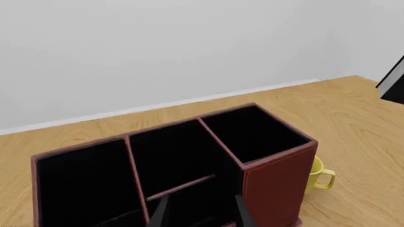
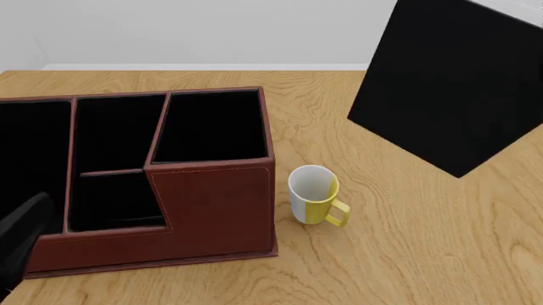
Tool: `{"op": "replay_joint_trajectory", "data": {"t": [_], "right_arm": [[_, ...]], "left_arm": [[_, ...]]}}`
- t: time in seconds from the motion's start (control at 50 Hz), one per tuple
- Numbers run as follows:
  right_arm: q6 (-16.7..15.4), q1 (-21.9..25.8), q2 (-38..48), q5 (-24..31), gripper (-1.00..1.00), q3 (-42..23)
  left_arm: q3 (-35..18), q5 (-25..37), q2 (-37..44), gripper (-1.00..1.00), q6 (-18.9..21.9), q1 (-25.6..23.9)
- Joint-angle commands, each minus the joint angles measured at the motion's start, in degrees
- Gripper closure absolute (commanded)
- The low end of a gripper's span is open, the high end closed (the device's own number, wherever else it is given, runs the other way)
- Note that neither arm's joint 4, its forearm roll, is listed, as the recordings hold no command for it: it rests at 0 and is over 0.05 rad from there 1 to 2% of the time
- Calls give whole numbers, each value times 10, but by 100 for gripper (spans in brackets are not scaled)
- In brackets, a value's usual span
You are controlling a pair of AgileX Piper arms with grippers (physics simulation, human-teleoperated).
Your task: Pick up the book and place it in the right compartment of the caddy.
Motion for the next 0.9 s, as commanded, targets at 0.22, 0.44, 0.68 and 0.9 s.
{"op": "replay_joint_trajectory", "data": {"t": [0.22,0.44,0.68,0.9], "right_arm": [[-7,13,48,0,100,-63],[-11,15,59,0,100,-73],[-17,23,100,0,100,-119],[-15,44,162,-16,100,-171]], "left_arm": [[34,-13,0,-100,20,-13],[30,-12,0,-100,25,-17],[33,-18,0,-100,25,-17],[43,-28,0,-100,19,-17]]}}
